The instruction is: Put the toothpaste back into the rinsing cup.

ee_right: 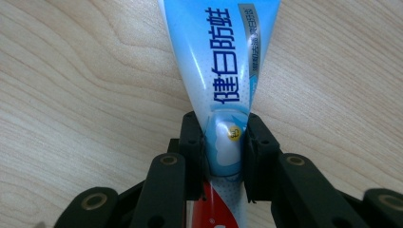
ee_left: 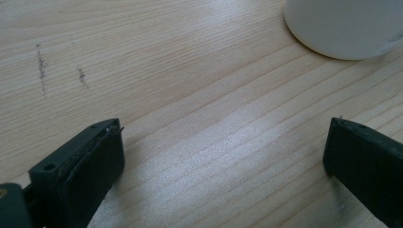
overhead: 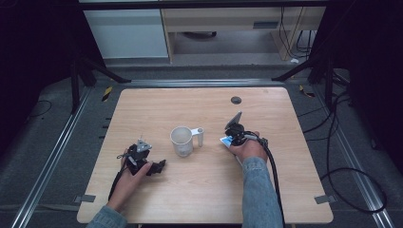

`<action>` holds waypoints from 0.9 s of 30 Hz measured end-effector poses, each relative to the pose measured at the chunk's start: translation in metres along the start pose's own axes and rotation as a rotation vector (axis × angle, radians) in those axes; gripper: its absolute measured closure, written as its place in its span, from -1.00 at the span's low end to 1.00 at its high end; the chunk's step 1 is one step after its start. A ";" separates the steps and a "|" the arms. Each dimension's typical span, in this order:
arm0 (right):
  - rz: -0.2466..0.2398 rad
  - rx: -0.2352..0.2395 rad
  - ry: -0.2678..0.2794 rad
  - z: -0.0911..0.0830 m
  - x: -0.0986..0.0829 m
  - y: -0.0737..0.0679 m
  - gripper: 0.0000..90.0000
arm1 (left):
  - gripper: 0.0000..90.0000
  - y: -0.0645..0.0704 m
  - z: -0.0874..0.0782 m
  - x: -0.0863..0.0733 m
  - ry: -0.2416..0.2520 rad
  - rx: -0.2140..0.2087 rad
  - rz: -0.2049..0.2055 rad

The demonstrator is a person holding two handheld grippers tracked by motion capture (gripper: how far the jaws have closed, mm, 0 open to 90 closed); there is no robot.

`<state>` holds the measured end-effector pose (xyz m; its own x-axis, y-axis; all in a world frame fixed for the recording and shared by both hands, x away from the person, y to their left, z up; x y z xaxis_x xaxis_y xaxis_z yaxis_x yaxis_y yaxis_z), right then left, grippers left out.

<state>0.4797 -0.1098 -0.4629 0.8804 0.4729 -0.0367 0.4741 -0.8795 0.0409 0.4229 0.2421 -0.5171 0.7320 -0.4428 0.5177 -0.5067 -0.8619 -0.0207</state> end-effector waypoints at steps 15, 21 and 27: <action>-0.026 -0.017 -0.040 -0.008 0.002 -0.005 0.63 | -1.00 0.000 0.000 0.000 0.001 -0.001 -0.001; -0.044 -0.028 -0.028 -0.012 0.002 -0.007 0.64 | -1.00 0.000 0.000 0.000 0.002 -0.001 0.000; -0.046 -0.029 -0.036 -0.015 -0.003 -0.003 0.64 | -1.00 0.000 0.000 0.000 0.004 -0.002 0.002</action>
<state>0.4760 -0.1071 -0.4478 0.8568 0.5101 -0.0753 0.5147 -0.8547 0.0674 0.4233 0.2416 -0.5173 0.7294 -0.4436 0.5208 -0.5092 -0.8604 -0.0196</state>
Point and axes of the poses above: each handheld gripper's, and its own axes: z roughly forward along the jaws, x roughly out of its top, y roughly to its right, the point moved 1 cm from there along z, roughly forward along the jaws, and after that the axes turned 14 degrees about -y, right-handed, at the moved point
